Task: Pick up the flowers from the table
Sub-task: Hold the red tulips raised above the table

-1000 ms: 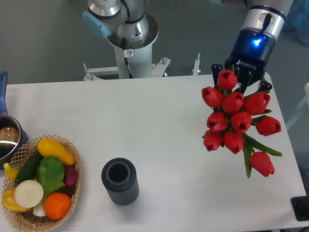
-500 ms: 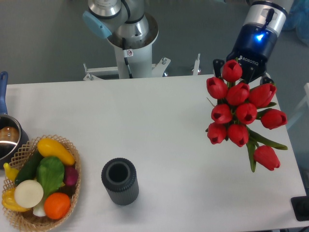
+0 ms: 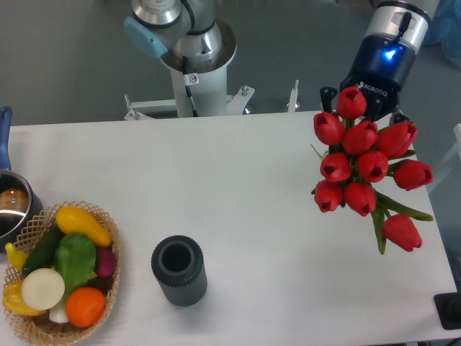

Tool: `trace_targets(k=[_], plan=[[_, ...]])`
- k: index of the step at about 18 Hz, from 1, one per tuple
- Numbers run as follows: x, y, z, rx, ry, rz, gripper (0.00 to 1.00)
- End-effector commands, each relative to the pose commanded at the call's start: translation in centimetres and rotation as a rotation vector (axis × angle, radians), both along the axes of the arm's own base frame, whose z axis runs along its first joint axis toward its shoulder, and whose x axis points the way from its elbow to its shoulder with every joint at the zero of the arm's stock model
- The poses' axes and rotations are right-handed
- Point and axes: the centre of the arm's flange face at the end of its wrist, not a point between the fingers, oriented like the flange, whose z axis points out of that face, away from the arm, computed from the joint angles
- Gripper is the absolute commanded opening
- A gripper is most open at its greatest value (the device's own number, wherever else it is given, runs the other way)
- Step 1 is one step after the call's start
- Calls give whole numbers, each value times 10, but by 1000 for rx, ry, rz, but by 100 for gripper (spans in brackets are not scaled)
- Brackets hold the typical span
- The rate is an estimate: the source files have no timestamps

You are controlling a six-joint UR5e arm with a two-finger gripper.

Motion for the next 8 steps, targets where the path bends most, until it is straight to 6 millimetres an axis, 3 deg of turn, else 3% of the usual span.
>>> trace_targets(k=[8], plan=[[1,-3,0,7,1,2,11]])
